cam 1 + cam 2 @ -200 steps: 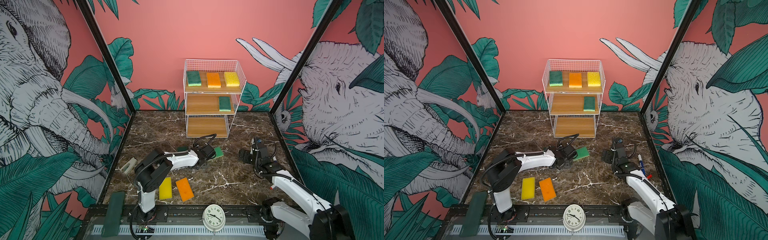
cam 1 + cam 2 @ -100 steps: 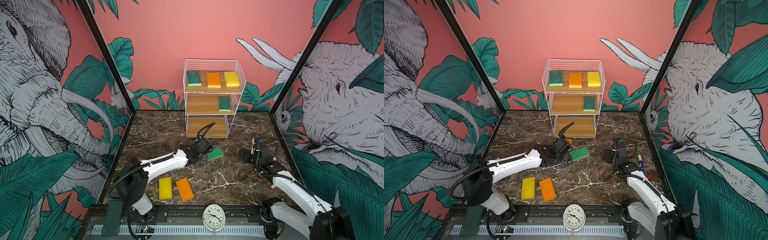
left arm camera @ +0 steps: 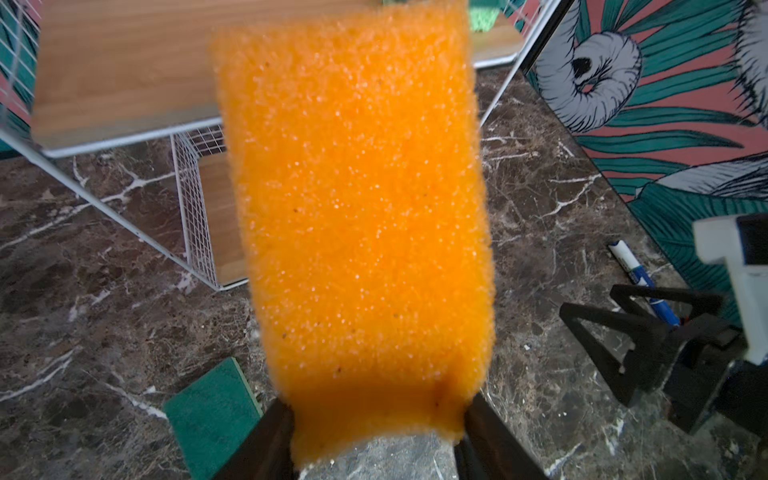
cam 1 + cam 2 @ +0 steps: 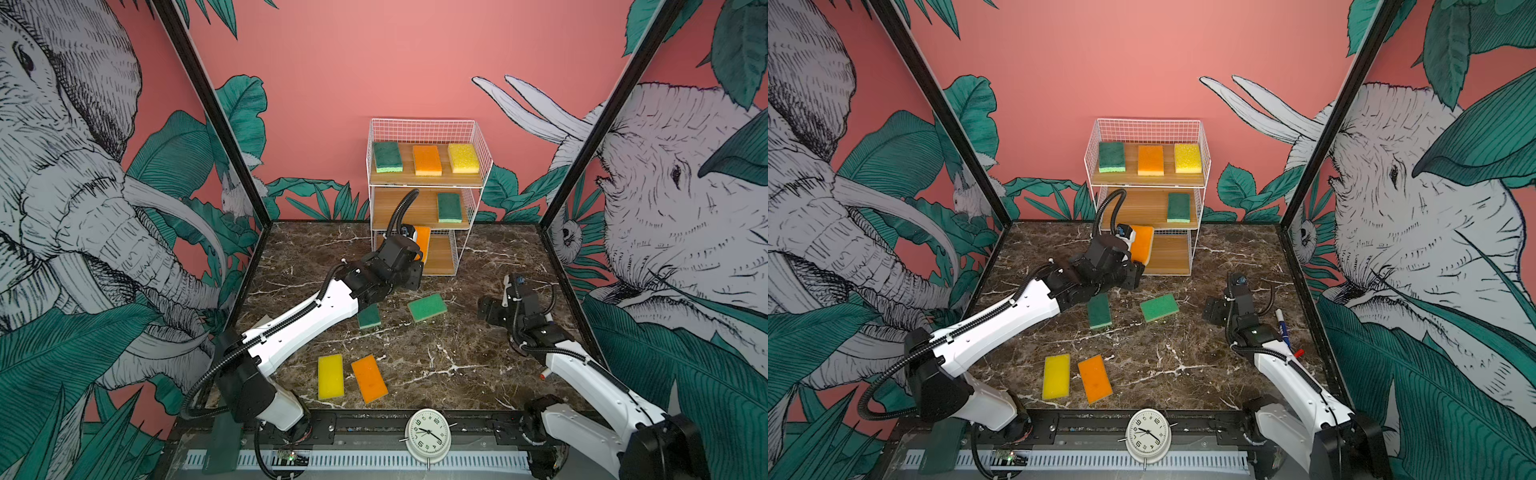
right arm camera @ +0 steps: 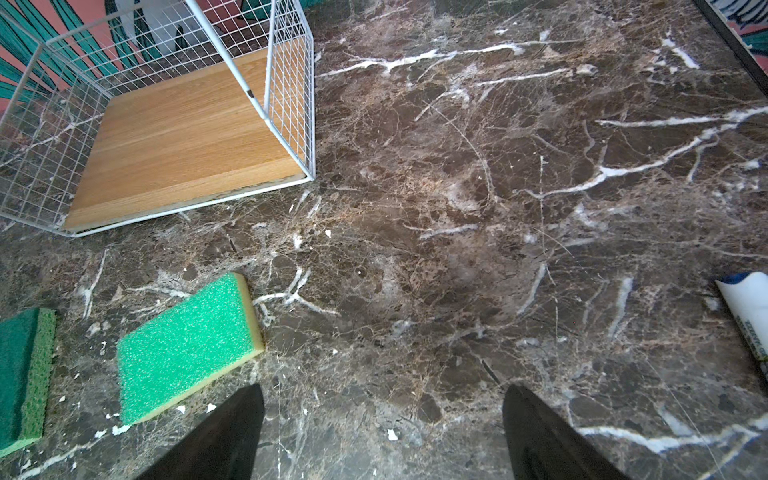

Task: Place and organize the cleaning sponges onto the shelf
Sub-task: 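Lift the orange sponge with the left gripper and carry it toward the shelf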

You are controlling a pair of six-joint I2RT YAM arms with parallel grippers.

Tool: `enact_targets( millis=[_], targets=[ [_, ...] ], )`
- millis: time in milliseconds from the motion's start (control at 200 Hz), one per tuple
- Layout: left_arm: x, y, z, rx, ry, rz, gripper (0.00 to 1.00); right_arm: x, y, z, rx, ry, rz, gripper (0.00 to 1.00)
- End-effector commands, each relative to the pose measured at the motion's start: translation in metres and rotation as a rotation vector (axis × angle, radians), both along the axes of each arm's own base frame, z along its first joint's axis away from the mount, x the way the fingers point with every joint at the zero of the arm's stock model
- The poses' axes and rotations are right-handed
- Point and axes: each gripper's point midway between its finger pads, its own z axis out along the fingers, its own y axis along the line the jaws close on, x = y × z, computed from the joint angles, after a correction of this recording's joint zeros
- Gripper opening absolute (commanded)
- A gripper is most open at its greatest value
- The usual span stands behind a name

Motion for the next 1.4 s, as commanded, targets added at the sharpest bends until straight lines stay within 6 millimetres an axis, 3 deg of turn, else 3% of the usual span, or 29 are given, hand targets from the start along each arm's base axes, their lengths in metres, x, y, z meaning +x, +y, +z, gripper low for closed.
enact_targets(
  millis=[0, 510, 1390],
  targets=[
    [0.014, 0.002, 0.017, -0.001, -0.054, 0.011, 0.54, 0.007, 0.002, 0.012, 0.009, -0.032, 0.010, 0.92],
    [0.071, -0.019, 0.033, 0.000, -0.149, 0.067, 0.54, 0.011, 0.005, 0.006, 0.016, -0.022, 0.020, 0.92],
    [0.125, -0.029, 0.037, 0.031, -0.392, 0.202, 0.55, 0.014, 0.006, -0.004, 0.024, -0.010, 0.026, 0.92]
  ],
)
